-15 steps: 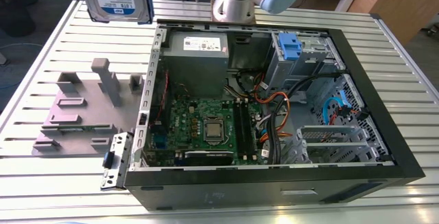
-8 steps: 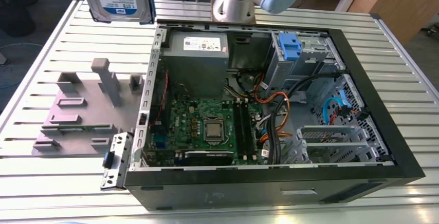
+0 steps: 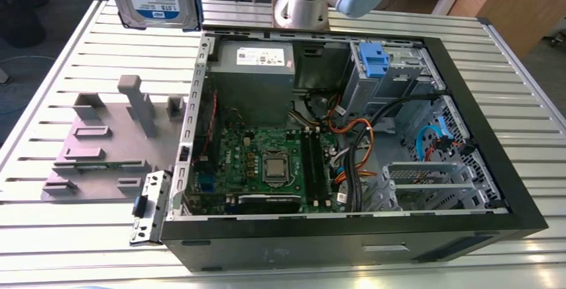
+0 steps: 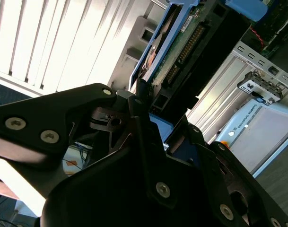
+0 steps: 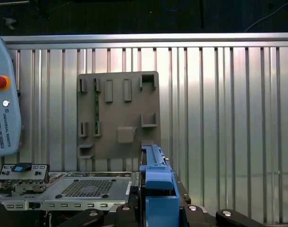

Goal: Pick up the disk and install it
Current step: 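Pick up the disk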

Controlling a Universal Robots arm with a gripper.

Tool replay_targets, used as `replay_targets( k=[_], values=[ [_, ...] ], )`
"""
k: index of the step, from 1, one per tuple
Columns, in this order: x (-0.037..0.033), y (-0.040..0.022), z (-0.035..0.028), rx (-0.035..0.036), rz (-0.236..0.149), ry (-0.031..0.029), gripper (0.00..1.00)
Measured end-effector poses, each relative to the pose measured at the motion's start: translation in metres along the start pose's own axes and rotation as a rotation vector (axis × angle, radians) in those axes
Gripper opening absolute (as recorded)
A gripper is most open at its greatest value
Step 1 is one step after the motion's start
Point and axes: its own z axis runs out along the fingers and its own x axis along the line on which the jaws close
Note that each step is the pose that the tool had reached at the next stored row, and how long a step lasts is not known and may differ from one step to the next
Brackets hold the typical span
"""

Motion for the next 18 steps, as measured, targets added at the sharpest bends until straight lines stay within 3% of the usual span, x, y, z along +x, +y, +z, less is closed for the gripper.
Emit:
replay_targets(
  k=[18],
  values=[
    [-0.0002, -0.0070, 0.0000, 0.0000, 0.000, 0.0000, 0.37]
  ],
)
